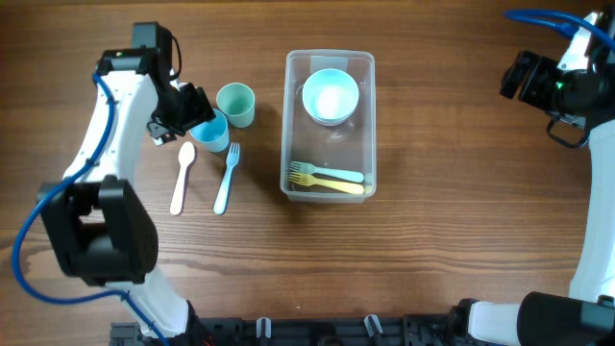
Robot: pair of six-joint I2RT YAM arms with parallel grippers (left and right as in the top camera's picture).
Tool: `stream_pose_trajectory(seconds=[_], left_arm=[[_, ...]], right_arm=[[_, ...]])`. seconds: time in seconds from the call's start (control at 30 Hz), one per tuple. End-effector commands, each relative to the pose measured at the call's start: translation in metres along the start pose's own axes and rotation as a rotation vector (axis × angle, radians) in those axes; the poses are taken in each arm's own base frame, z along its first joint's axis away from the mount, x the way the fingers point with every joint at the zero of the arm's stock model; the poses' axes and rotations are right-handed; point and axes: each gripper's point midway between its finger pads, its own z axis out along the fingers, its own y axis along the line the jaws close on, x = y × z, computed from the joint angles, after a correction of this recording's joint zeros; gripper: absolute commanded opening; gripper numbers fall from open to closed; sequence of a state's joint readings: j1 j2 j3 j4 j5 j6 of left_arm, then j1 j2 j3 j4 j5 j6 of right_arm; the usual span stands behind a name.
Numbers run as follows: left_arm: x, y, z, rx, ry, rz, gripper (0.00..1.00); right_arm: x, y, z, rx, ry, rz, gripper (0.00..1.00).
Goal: Pack container
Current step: 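Grasp the blue cup with the left gripper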
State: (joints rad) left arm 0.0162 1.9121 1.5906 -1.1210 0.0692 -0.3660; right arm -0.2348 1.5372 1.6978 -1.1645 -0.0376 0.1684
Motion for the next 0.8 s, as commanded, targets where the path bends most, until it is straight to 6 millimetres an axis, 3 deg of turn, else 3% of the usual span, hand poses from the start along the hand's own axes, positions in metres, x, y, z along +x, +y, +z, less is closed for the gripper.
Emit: stream_pose_trajectory(seconds=[0.0, 0.1, 0.23, 0.33, 0.4, 0.5, 0.63, 0.77], left_arm=[[0.007, 0.005, 0.029, -0.027, 0.075, -0.022, 0.72], [0.012, 0.009, 0.047, -0.05, 0.125, -0.026, 0.65], [0.012, 0.01, 0.05, -0.053, 0.129, -0.027, 0.5], [0.011, 0.012, 0.05, -0.068, 0.121, -0.02, 0.17], [0.01, 0.013, 0.05, -0.071, 0.118, -0.016, 0.04], [0.012, 0.012, 0.046, -0.07, 0.118, -0.004, 0.04], [0.013, 0.008, 0.016, -0.047, 0.071, 0.017, 0.04], [0.038, -0.009, -0.05, 0.021, 0.0, 0.108, 0.04]], right_arm=[[0.003, 0.002, 0.006, -0.012, 0.021, 0.019, 1.0], [0.003, 0.002, 0.006, -0.012, 0.021, 0.018, 1.0], [0.003, 0.002, 0.006, -0.012, 0.021, 0.019, 1.0], [0.003, 0.002, 0.006, -0.012, 0.021, 0.018, 1.0], [0.003, 0.002, 0.006, -0.012, 0.021, 0.018, 1.0], [0.003, 0.002, 0.006, -0.012, 0.021, 0.019, 1.0], [0.003, 0.002, 0.006, -0.012, 0.021, 0.018, 1.0], [0.003, 0.002, 0.006, -0.012, 0.021, 0.019, 1.0]])
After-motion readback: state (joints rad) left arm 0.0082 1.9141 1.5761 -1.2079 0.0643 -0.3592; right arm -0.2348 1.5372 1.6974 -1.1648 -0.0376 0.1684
